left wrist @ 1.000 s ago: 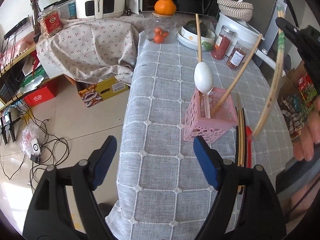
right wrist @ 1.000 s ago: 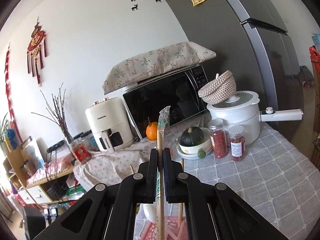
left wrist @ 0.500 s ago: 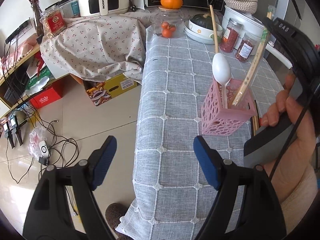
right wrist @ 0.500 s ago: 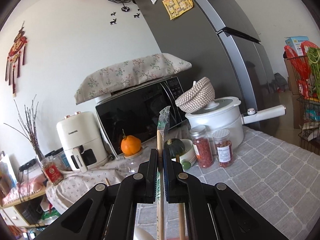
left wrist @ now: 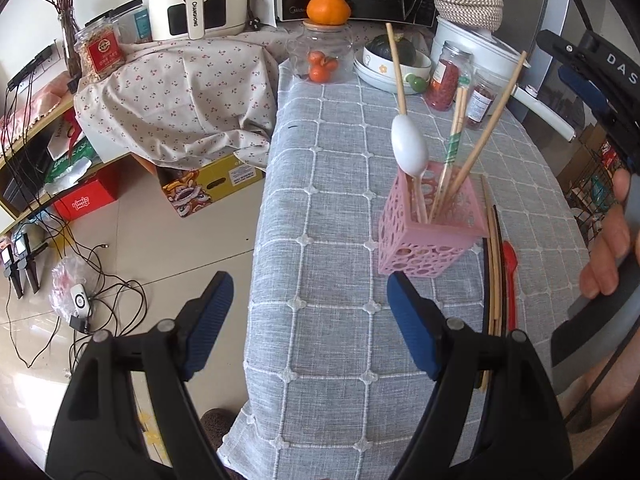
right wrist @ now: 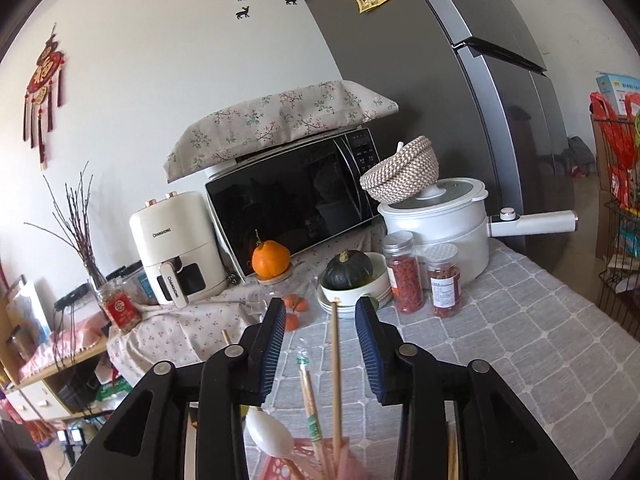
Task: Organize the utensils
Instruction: 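Drop the white spoon into the basket with the left tool while the right drops the wrapped chopsticks, then move the right tool to the red plastic spoon and close on it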
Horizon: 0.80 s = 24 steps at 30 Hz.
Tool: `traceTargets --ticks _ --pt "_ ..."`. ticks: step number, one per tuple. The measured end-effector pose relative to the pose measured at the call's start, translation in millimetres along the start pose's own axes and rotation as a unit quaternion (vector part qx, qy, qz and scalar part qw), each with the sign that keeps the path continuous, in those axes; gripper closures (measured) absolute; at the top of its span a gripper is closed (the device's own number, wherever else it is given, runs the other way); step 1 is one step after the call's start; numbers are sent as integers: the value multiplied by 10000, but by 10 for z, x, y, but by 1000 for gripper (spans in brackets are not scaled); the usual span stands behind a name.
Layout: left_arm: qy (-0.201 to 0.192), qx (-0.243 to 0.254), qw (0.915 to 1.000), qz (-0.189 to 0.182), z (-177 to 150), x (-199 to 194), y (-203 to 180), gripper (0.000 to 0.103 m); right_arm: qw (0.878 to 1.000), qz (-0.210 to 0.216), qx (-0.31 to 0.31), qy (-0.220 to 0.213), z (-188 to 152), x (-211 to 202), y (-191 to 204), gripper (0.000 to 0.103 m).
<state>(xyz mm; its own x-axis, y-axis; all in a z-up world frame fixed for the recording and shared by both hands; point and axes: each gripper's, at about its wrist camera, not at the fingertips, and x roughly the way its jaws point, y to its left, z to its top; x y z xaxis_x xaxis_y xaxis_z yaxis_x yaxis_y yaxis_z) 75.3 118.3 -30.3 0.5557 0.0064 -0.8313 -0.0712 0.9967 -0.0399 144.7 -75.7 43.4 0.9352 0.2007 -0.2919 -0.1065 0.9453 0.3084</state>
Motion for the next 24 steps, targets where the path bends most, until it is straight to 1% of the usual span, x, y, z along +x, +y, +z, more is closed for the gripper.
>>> traceTargets --ticks 1,3,4,6,9,12,16,17,20,23,24 --pt "20 28 10000 -31 -8 1 -44 23 9999 -31 -102 93 48 -27 -55 61" --pt "43 83 9999 -87 -25 -1 -123 23 9988 -84 -325 348 122 -72 -167 53" --pt "48 128 9998 -140 -30 -3 -166 23 9979 -116 -432 475 144 -99 -226 52" --pt "41 250 9995 -211 -39 -9 -264 22 9952 -219 -626 724 156 -153 -355 46" --pt "-12 378 9991 -216 -51 -17 -394 21 9905 -315 -737 1116 128 -208 -569 39" --pt "-125 378 9985 -366 -60 -27 -505 21 9842 -433 -693 1571 47 -206 -793 37" --pt "-245 248 9976 -595 -74 1 -643 19 9739 -595 -512 2128 -143 -127 -1072 35" --pt "-227 259 9973 -641 -79 21 -687 19 9707 -618 -491 2271 -199 -96 -1127 35" --pt "-80 252 9973 -681 -82 114 -774 19 9544 -744 -564 2836 -399 50 -1260 35" --pt "146 176 9979 -610 -82 218 -792 19 9379 -798 -661 3311 -608 213 -1340 35" --pt "192 154 9980 -590 -79 242 -791 19 9305 -805 -688 3508 -691 287 -1361 35"
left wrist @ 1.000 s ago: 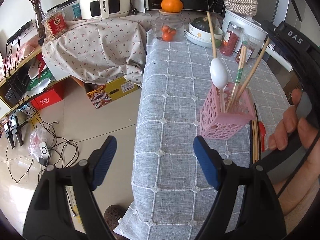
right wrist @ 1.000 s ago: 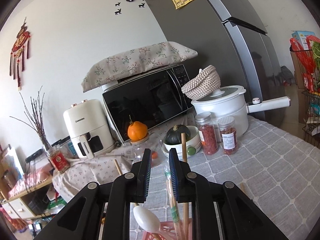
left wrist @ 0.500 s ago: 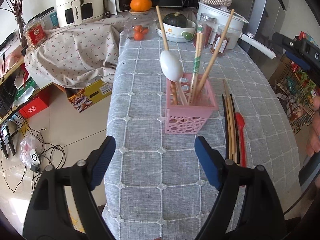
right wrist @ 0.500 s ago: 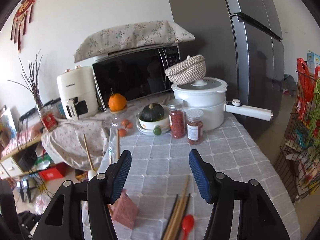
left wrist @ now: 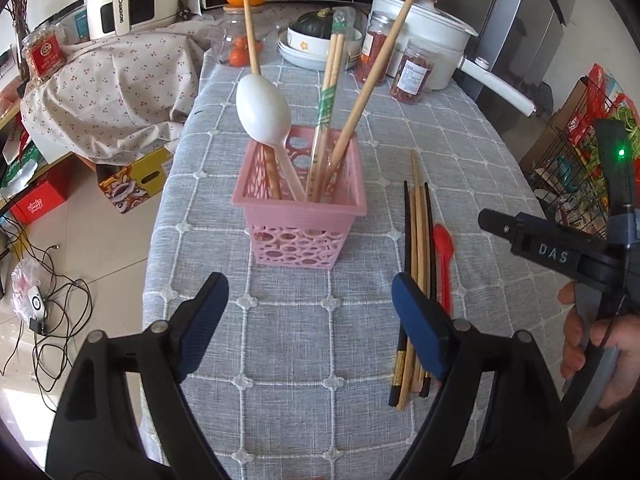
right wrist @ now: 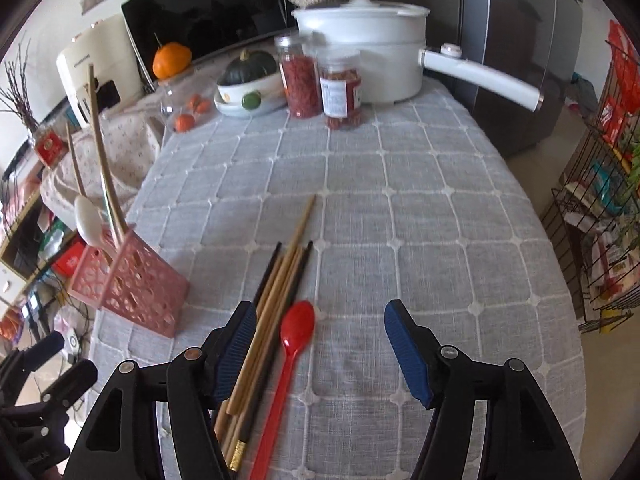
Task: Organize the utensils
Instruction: 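Move the right tool to the red plastic spoon and close on it, then grasp wooden chopsticks with the left tool while the right tool lifts the red spoon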
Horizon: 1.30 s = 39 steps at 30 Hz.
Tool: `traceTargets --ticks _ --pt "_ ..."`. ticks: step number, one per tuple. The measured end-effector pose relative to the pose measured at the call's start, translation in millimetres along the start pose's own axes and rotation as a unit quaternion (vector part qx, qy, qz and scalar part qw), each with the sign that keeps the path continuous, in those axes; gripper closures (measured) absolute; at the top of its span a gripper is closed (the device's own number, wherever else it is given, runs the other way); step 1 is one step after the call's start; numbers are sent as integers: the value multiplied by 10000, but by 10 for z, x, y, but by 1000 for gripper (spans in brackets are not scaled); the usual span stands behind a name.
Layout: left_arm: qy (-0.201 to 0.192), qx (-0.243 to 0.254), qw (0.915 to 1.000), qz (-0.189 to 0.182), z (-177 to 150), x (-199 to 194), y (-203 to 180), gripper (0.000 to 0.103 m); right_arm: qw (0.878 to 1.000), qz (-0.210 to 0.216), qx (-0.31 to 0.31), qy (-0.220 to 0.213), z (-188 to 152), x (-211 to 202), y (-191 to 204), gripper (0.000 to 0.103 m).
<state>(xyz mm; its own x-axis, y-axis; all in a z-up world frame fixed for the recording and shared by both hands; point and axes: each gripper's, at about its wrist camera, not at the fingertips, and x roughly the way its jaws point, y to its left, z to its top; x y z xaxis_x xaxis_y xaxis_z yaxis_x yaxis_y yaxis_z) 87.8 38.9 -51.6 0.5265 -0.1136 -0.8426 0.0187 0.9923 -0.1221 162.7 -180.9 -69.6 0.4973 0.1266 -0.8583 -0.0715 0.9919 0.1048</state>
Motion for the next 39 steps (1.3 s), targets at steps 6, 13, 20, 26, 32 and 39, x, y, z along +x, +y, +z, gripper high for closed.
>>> traceTargets --ticks 6,13,20,26,32,39 --pt "61 67 9999 73 -12 46 -31 19 9972 -27 -157 734 -39 470 44 36" --pt "35 198 9998 35 -10 40 -38 19 9952 -91 -113 971 -33 729 61 53" --pt "-6 392 9992 -66 -32 -13 -87 22 9933 -285 -641 920 -54 709 177 76" --pt "8 764 9965 -327 -25 -79 -274 39 9949 -41 -325 950 -60 578 -79 77" --pt "100 1160 9914 -595 33 -109 -659 46 9964 135 13 842 -109 255 -462 77" --pt "396 1443 9871 -576 431 276 -1269 64 9952 421 382 795 -194 27 -825 76"
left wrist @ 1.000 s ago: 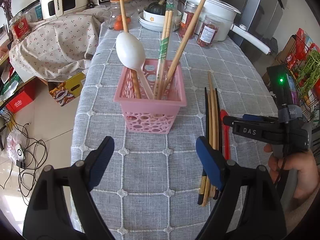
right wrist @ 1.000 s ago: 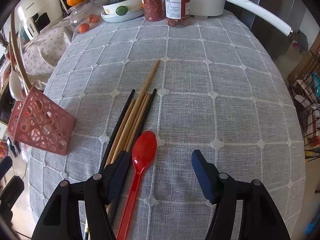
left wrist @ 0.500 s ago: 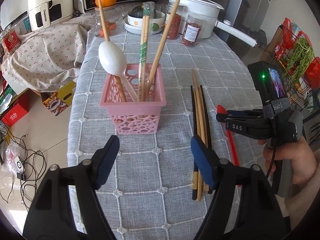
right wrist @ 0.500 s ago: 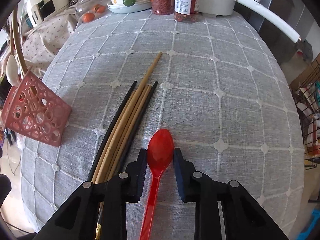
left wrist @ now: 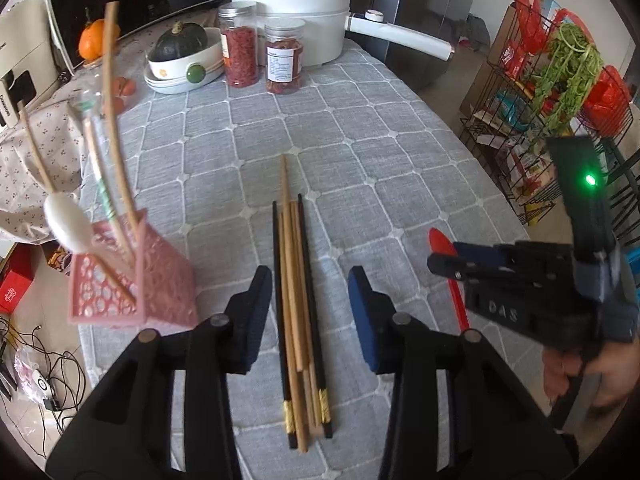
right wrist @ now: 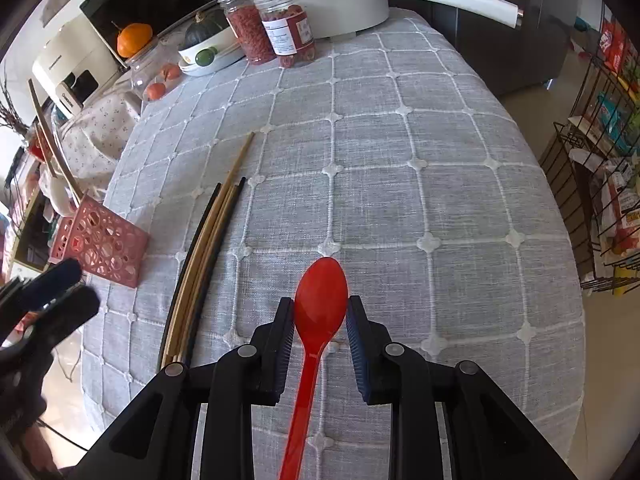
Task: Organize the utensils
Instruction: 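Grasp wooden chopsticks with the left tool while the right tool lifts the red spoon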
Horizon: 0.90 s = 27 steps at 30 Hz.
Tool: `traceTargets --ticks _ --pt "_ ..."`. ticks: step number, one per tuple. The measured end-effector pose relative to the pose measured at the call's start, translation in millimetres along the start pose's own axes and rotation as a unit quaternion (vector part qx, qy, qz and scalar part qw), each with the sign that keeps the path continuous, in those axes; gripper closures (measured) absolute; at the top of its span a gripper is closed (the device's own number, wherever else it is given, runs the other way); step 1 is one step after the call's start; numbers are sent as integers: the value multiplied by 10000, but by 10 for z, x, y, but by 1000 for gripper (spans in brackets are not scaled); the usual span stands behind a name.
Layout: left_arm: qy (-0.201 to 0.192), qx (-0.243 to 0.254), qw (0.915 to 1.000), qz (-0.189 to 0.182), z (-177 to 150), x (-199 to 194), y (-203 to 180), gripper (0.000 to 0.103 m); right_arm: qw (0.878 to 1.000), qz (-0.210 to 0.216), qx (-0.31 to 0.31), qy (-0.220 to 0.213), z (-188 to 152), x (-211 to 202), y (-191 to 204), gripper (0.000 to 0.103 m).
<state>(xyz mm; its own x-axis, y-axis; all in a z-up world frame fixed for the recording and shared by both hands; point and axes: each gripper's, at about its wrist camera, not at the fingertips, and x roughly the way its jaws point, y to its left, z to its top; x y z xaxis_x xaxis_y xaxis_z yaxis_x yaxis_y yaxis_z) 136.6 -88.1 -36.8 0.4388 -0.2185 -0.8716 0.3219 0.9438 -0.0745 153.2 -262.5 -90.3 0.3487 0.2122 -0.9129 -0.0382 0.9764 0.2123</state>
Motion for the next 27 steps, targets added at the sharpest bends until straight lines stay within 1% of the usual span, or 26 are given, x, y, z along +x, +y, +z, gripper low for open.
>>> traceTargets --ticks 2,4,7,9,11,14,17,18,19,22,27 --pt "143 -54 9999 72 166 223 -69 72 10000 38 57 -51 18 -50 -71 76" --pt "244 -93 9995 191 334 454 -85 76 9999 72 110 -71 31 -68 -135 76" --pt "342 -90 9978 562 519 754 -87 79 9998 125 129 -50 35 -67 -185 76" --pt "422 -169 9964 711 610 938 -47 82 9998 167 105 -33 38 -55 -203 76" --pt "507 -224 9953 790 652 1084 -16 82 9998 195 103 -13 39 -30 -227 76" --pt "645 -164 9923 1047 676 1259 30 85 9995 227 213 -8 67 -2 -280 76" --pt "790 -255 9907 1078 656 1381 117 86 9994 247 230 -8 73 16 -283 76" --pt "707 -291 9918 1021 653 1371 132 88 9995 237 205 4 67 28 -272 77" --pt "726 -292 9917 1023 665 1384 136 96 9996 223 184 20 57 37 -263 76" --pt "658 -231 9926 992 636 1304 125 96 9997 174 129 60 32 65 -235 76" --pt "325 -151 9967 733 560 882 53 96 9999 87 20 -65 20 -9 -215 76"
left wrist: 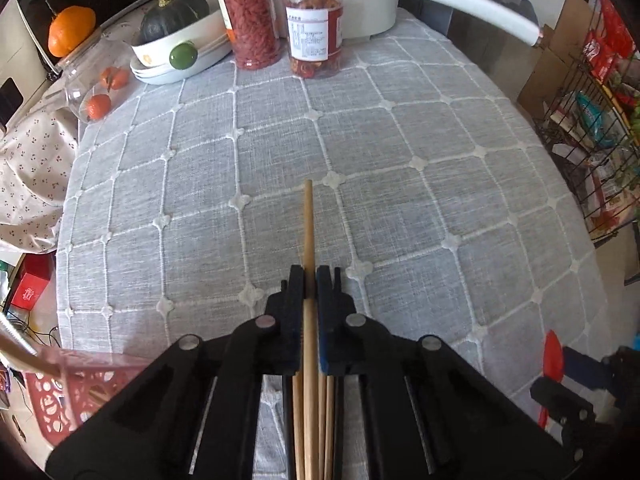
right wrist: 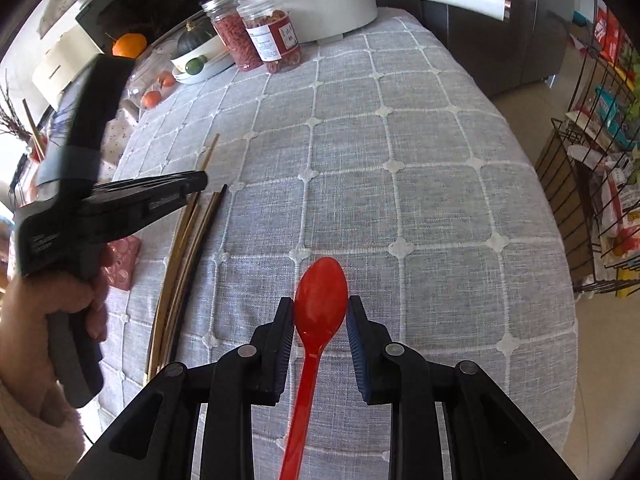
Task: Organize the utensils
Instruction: 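Grasp wooden chopsticks with the left tool while the right tool lifts the red spoon, then lower the wooden chopsticks into the pink basket and open the left tool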
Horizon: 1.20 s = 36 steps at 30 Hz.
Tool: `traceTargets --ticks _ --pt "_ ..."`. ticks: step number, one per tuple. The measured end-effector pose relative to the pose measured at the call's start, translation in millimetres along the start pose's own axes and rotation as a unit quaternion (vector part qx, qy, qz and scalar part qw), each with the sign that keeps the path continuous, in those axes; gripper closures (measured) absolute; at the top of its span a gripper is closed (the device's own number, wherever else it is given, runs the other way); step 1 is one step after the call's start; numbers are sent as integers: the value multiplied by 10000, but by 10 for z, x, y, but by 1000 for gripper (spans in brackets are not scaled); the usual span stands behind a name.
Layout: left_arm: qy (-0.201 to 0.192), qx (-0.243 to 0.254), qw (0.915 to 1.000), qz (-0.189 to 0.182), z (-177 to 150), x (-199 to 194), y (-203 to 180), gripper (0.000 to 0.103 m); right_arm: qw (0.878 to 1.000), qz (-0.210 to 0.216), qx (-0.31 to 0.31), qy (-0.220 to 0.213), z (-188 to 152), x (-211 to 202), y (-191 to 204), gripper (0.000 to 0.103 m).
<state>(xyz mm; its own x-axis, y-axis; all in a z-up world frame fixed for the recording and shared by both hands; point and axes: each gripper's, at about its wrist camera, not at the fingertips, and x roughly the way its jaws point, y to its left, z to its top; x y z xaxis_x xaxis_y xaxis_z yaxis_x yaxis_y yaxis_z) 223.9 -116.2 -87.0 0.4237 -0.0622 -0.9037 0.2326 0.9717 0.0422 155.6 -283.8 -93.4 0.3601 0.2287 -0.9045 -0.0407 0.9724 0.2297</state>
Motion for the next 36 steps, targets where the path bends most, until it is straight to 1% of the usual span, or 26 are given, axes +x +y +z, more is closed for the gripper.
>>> traceTargets --ticks 5,11,15,19,22,25,27,28,30,33,36 --pt "-532 80 9981 -308 -177 -615 30 96 9995 89 119 -276 -27 -215 -15 76" --pt "-1263 142 9907 -494 -498 -1277 116 96 9979 187 16 -621 -101 -477 129 76" --pt "-1636 -77 9843 -663 -733 -1578 282 96 9963 235 -257 -780 -164 -598 341 76" --pt "-1916 -274 9788 -672 -914 -1785 465 96 9940 254 -489 -946 -202 -697 531 76" --pt "-2153 -549 9715 -831 -1023 -1917 646 96 9917 231 -638 -1089 -209 -754 648 76" --pt "-2491 -796 9606 -938 -1156 -2038 819 96 9894 206 -778 -1209 -212 -792 755 76" --pt "-2658 -956 9539 -1018 -1174 -2106 944 96 9881 181 -850 -1272 -208 -802 822 76" --pt "-2802 -1021 9488 -1042 -1186 -2154 1002 96 9874 169 -876 -1303 -205 -807 854 76" --pt "-3149 -1122 9378 -937 -1224 -2255 1108 96 9863 191 -904 -1364 -194 -816 909 76" --pt "-3682 -1409 9149 -873 -1278 -2383 1298 96 9850 258 -905 -1446 -182 -829 1001 76" --pt "-4325 -1742 8820 -686 -1335 -2452 1463 96 9845 324 -890 -1479 -157 -799 1102 76"
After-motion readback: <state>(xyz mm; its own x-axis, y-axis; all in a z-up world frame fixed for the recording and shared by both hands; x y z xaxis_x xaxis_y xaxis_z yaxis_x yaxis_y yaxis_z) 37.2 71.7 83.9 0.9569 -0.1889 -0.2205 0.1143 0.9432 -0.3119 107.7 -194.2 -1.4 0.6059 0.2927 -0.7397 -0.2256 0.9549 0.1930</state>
